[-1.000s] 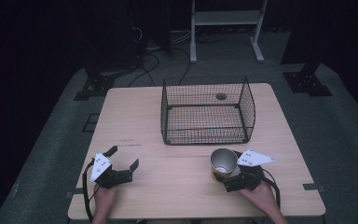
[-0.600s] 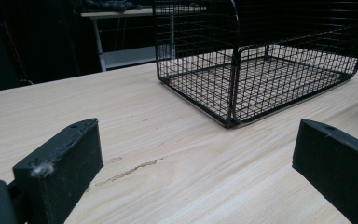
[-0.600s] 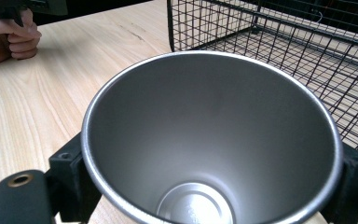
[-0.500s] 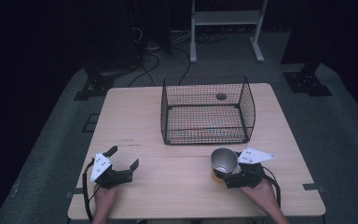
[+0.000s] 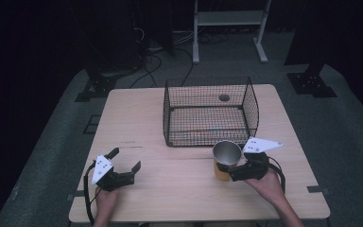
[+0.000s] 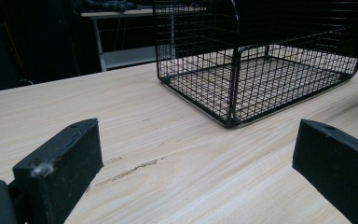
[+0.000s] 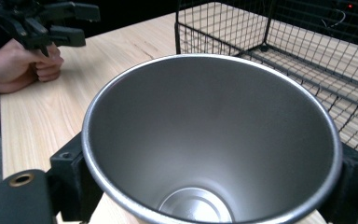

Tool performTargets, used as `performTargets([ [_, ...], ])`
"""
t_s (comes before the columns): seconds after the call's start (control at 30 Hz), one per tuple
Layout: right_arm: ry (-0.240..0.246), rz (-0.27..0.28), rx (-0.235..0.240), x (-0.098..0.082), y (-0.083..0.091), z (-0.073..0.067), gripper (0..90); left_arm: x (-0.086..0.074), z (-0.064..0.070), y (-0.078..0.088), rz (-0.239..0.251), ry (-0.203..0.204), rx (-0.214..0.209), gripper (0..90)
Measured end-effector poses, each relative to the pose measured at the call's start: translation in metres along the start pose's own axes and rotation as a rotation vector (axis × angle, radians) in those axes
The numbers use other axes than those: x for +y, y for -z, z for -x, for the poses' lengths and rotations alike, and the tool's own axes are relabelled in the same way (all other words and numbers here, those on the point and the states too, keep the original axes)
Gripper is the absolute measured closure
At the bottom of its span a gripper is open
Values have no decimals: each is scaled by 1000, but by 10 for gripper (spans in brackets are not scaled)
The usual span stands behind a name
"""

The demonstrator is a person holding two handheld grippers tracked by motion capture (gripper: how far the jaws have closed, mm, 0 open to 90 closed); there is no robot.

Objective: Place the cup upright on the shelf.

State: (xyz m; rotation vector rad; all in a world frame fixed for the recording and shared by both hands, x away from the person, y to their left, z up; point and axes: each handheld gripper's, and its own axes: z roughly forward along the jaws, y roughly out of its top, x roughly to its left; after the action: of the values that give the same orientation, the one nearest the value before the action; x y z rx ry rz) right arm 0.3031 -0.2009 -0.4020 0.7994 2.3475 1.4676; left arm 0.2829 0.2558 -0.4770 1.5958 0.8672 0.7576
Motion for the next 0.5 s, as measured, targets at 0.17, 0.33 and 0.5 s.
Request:
performTargets([
  [0.17,6,-3,18,13,0,5,127,0,0,0,0,2,1,8],
  [0.33,3,-3,40,27,-1,12,127,0,0,0,0,2,1,8],
  [0.5,7,-7,59,41,-3,16,127,0,0,0,0,6,0,8],
])
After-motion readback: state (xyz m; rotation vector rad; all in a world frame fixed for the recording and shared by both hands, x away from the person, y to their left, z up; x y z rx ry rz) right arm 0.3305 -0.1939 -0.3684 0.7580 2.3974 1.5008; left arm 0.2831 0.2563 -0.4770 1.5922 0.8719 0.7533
